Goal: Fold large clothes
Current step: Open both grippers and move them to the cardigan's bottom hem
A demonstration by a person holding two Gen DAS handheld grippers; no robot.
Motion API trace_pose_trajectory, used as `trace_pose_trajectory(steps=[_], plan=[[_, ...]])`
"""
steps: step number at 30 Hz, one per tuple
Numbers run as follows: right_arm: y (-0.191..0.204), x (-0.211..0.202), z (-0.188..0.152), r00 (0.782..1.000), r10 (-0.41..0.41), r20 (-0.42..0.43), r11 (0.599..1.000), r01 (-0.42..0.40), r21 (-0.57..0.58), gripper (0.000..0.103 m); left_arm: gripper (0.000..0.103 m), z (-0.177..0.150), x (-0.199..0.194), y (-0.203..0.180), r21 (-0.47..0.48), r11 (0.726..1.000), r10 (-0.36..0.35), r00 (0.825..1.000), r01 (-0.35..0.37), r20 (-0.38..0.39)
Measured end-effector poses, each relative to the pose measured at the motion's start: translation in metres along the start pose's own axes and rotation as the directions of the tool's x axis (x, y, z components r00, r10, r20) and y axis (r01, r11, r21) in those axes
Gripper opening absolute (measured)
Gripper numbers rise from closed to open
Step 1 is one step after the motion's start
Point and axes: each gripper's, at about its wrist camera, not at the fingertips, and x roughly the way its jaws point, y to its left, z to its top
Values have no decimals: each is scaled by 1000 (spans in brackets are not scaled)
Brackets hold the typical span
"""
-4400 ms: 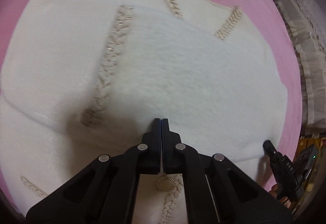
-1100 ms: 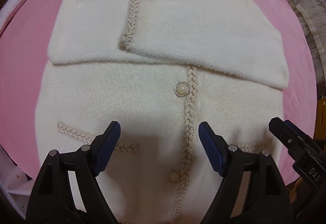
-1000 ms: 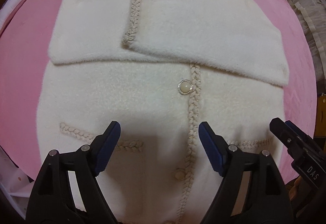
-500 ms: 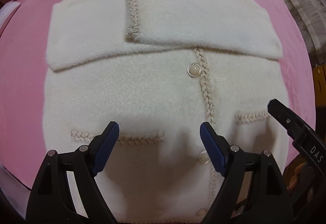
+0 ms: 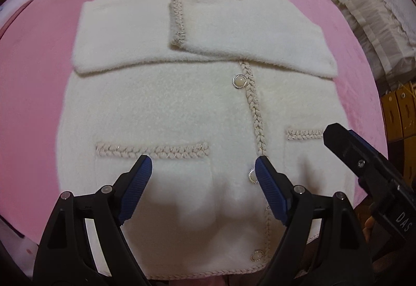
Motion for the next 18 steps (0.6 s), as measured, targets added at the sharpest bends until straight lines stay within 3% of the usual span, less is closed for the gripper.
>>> trace_pose_trajectory(steps=[5,11,18], plan=[[3,-23,-22,999,8,37,998,-5,-64,85,80,-34,-24,-2,-8,998,60,997,-60,49],[-18,-76,-61,996,39,77,996,-33,-87,85,80,-90,-66,-14,58,991,110,984,-119,142],[-58,-126,-119,990,68,124,992,-54,-118,85,80,-158,-89,-6,37,996,77,987,-83,145]])
